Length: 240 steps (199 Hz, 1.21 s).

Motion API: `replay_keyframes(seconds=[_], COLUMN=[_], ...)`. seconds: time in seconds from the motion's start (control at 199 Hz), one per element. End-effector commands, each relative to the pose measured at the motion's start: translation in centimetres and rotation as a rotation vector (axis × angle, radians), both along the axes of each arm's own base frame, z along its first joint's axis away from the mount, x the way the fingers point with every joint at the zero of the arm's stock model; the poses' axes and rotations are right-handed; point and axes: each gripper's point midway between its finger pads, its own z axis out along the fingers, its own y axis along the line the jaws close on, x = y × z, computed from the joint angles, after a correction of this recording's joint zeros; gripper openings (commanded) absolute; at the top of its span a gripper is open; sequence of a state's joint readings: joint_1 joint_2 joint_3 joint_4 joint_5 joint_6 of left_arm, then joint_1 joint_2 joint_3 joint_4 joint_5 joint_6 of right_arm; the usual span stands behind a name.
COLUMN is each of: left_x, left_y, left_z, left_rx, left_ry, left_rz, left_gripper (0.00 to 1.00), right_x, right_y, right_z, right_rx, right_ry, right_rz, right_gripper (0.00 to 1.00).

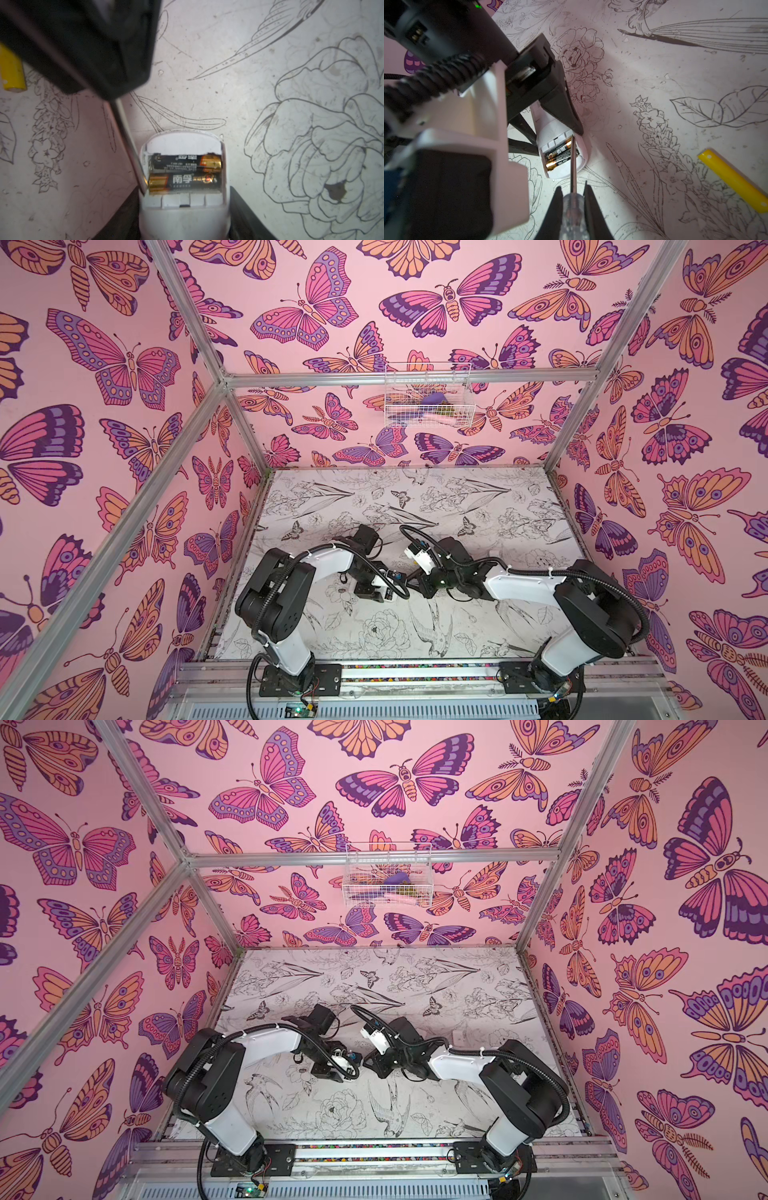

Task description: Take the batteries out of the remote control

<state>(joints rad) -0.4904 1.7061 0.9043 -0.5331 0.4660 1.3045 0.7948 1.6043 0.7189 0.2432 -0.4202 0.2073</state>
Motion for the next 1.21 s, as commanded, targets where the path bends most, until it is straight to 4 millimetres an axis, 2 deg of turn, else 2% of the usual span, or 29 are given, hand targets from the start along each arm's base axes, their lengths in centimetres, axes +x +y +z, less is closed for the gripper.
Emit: replay_keyframes(seconds=[0.0, 0.402, 0.79, 0.986, 1.202], left_x=[-1.5, -1.6, -1.5, -1.6, -1.5], left_y=[0.4, 0.4, 0.4, 0.6, 0.6], left_z=[-1.0, -1.1, -1.1, -1.3, -1.5], left_rx=[0.031, 0.034, 0.038, 0.046, 0.053], left_ry=[0.044, 0.045, 0.043, 0.042, 0.044], left_rz=[-0.018, -0.020, -0.020, -0.023, -0.024], left_gripper=[0.48, 0.47, 0.46, 0.46, 0.46], right_x=[0.4, -0.2, -2.4, -3.5, -3.7], right_y=[-0.3, -1.2, -0.7, -0.2, 0.6], right_z=[-0.3, -1.5, -3.4, -2.8, -1.0], right_rx=[-0.028, -0.100, -0.111, -0.087, -0.008], right_ry=[-0.057, -0.078, 0.019, 0.075, 0.093], right_rz=[-0.013, -0.022, 0.044, 0.100, 0.123], right_gripper=[0.00, 0.00, 0.00, 0.00, 0.00])
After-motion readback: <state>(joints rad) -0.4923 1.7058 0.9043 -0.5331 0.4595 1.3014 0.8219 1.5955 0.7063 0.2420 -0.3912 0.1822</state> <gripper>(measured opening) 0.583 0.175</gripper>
